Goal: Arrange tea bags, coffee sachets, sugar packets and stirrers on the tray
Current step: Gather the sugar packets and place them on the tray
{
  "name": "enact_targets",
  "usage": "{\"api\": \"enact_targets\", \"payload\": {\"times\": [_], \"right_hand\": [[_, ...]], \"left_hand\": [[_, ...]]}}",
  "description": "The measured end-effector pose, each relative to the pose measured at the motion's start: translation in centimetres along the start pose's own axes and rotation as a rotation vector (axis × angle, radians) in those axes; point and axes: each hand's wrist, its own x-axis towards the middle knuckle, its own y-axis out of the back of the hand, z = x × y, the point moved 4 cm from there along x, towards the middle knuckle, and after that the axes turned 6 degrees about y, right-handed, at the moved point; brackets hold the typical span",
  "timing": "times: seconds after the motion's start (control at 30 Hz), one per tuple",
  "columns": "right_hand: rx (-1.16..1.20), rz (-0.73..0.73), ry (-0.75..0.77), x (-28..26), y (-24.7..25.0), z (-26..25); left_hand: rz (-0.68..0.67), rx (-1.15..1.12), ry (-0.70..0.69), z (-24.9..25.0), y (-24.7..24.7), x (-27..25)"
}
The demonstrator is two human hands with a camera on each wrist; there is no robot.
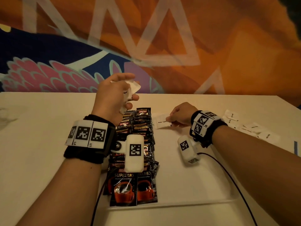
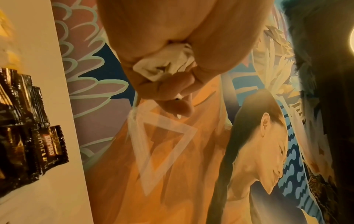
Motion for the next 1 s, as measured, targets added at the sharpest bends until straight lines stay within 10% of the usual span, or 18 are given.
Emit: {"api": "enact_targets", "payload": {"times": [0.47,0.77,1.0], "right_hand": [[-0.240,0.067,0.047,-0.4,0.5,-0.6],[0.457,0.150,0.457,-6.1,4.0,-4.8],[0.544,0.176,0.559,-7.7,2.6,-5.6]], "left_hand": [[-0.067,0.021,0.021,-0.2,-0.5,-0.2],[-0.133,0.150,0.088,-1.8,-2.0,-0.8],[-0.181,0.169,0.100,-2.5,-3.5,-1.5]]}}
